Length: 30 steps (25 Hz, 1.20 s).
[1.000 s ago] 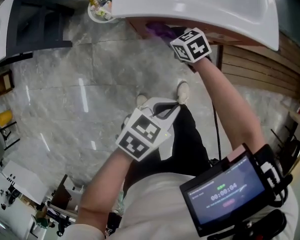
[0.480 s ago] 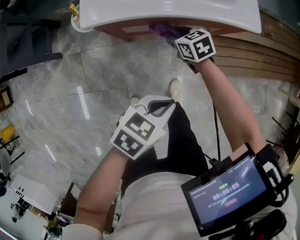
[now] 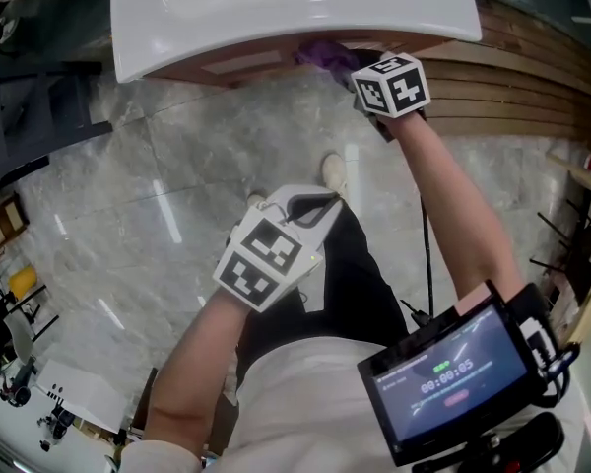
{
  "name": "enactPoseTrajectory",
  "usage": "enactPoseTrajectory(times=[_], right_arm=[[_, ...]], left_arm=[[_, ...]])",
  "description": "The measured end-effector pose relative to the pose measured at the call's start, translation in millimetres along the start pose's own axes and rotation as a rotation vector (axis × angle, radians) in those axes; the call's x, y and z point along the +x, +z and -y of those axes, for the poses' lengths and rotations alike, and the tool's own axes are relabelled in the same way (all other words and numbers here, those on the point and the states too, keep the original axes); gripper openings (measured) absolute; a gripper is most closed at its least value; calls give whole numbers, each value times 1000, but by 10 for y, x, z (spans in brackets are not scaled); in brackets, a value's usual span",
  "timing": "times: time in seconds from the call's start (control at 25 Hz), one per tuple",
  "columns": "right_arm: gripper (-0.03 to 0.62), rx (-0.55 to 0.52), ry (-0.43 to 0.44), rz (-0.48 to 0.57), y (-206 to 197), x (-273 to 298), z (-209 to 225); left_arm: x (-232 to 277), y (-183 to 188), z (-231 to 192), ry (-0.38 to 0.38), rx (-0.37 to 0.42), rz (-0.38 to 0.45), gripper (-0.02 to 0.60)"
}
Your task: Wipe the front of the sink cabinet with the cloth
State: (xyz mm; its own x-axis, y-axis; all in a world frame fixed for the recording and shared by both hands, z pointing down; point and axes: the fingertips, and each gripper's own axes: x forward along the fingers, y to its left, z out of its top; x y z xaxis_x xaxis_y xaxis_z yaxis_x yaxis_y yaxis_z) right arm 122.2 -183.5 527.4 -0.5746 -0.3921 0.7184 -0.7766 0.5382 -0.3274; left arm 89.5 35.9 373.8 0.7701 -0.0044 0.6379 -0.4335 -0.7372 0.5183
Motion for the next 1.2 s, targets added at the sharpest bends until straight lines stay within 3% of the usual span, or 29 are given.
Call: enactPoseTrajectory(times=[0.64, 1.2], right_arm=[[83, 112, -123, 2, -440, -717, 1193], [83, 188, -285, 4, -762, -1354, 1970]], left_arm=[[655, 392, 226, -45, 41, -27, 6], [801, 545, 336, -55, 57, -18, 6]])
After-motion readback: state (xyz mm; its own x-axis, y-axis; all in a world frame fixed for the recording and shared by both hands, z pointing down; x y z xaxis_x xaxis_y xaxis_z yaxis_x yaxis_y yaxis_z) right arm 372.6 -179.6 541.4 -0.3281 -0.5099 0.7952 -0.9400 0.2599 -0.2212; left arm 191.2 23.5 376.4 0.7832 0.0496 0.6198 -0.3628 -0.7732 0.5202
